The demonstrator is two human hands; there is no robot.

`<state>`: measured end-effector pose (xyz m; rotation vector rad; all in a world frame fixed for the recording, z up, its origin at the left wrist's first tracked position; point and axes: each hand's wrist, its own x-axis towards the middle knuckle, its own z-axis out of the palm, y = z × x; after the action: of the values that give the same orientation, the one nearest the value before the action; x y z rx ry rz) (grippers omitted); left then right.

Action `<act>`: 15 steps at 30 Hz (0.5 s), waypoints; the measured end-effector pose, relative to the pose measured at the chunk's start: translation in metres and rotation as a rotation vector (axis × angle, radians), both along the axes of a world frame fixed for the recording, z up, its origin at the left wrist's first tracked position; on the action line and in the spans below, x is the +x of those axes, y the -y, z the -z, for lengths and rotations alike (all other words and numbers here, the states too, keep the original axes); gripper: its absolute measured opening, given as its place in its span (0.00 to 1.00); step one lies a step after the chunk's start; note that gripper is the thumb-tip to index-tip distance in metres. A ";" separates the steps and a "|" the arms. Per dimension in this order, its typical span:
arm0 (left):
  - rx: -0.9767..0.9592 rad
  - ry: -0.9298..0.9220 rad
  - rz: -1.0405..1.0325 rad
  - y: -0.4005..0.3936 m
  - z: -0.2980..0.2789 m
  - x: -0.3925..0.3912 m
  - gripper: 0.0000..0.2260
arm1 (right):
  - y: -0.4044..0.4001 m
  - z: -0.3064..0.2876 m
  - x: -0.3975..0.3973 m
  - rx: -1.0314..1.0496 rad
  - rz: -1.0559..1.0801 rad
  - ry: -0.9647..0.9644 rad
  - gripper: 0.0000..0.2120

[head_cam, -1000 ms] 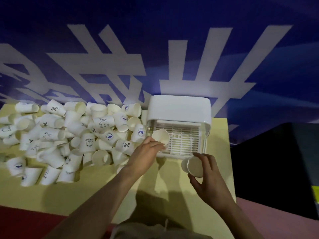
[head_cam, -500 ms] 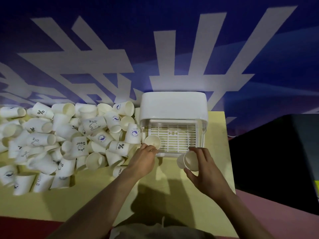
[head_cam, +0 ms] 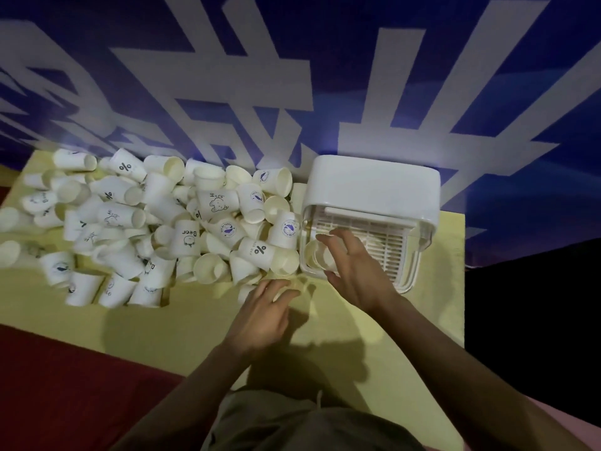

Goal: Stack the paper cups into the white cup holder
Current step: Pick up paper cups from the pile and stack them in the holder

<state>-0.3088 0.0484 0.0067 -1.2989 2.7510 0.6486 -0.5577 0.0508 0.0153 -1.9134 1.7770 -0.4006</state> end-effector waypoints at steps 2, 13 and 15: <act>0.008 -0.031 -0.080 -0.006 0.001 0.017 0.21 | 0.006 0.010 0.006 0.012 -0.010 -0.011 0.33; 0.024 0.085 -0.192 -0.021 0.021 0.071 0.26 | 0.025 0.053 0.021 0.226 0.031 -0.095 0.41; 0.073 0.107 -0.182 -0.013 0.014 0.063 0.28 | 0.021 0.048 0.022 0.218 0.049 -0.161 0.44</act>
<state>-0.2455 0.0617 -0.0074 -1.5321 2.5221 0.6619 -0.5358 0.0295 -0.0329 -1.7940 1.8874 -0.0663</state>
